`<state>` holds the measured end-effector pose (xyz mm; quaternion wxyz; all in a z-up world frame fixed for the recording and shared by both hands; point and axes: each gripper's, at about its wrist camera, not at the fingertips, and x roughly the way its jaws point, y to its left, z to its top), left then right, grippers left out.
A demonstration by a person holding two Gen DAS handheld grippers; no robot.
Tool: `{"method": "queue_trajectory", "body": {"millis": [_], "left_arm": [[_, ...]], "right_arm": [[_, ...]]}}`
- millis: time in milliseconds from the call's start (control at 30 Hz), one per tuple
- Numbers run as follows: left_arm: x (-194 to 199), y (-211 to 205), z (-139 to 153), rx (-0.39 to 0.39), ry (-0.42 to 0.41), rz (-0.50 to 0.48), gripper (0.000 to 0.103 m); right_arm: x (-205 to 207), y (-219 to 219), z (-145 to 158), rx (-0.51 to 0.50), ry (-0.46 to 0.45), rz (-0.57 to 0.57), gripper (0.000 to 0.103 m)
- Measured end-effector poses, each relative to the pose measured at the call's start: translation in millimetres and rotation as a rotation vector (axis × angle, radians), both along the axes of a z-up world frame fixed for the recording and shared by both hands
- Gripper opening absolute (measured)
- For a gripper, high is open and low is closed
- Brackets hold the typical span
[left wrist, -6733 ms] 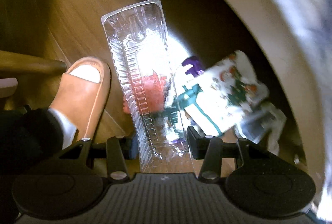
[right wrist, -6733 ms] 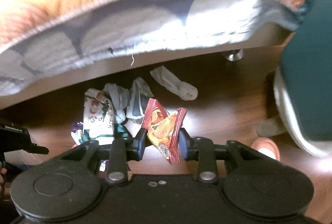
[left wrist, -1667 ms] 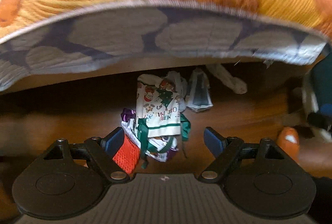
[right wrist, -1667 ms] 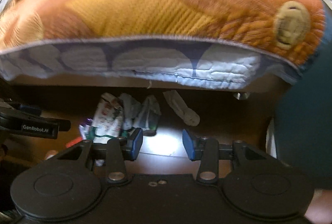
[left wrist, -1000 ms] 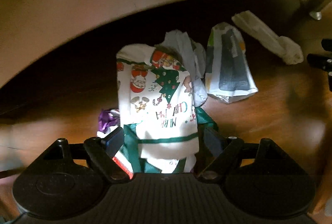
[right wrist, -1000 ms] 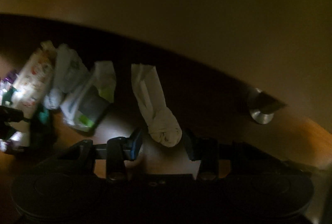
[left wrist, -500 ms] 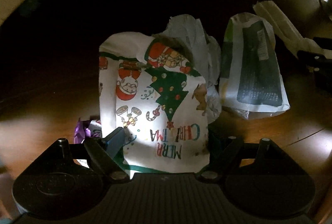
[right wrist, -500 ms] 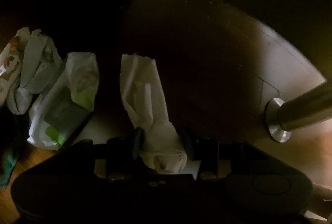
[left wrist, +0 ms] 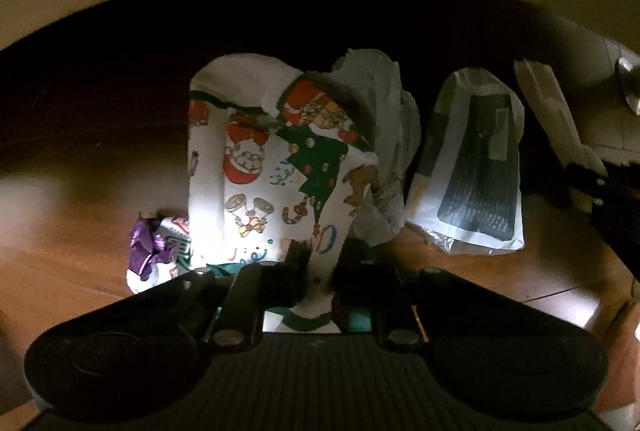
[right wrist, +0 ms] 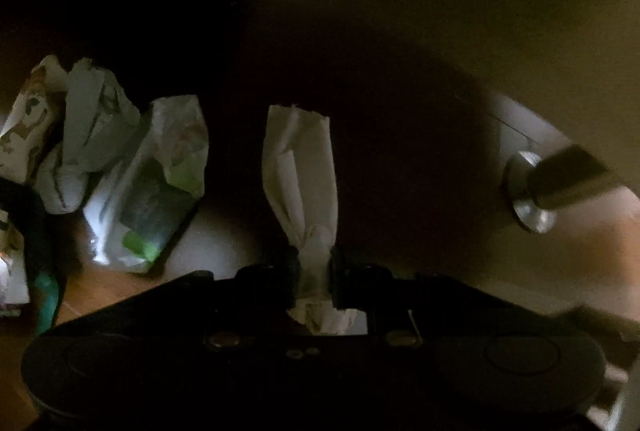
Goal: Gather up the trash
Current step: 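Grasp Christmas-print bag with left tool while right tool grasps white tissue, then carry Christmas-print bag and tissue to teal bin and open both grippers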
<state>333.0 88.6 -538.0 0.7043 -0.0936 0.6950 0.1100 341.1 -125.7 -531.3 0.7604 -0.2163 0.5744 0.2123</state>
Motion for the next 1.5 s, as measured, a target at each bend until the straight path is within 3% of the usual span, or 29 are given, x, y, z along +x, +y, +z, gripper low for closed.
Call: {"method": "queue_trajectory", "body": {"millis": [300, 533, 733, 933, 1167, 1500], "left_arm": [[-15, -5, 44, 0.008, -0.017, 0.026, 0.011], [-28, -20, 94, -0.041, -0.035, 0.052, 0.011], [-52, -25, 143, -0.100, -0.048, 0.079, 0.011], [-86, -39, 201, -0.140, -0.101, 0.060, 0.011], [-119, -61, 275, -0.188, -0.200, 0.007, 0.011], [-130, -108, 387, -0.229, -0.420, -0.120, 0.011]], "right_arm": [[-32, -7, 70, 0.053, 0.105, -0.206, 0.014], [-58, -13, 134, 0.100, 0.157, -0.357, 0.014], [-95, -25, 190, 0.103, 0.166, -0.403, 0.014], [-127, -39, 252, 0.171, 0.127, -0.438, 0.014], [-163, -64, 336, 0.282, 0.019, -0.458, 0.014], [-190, -125, 444, 0.411, -0.180, -0.478, 0.014]]}}
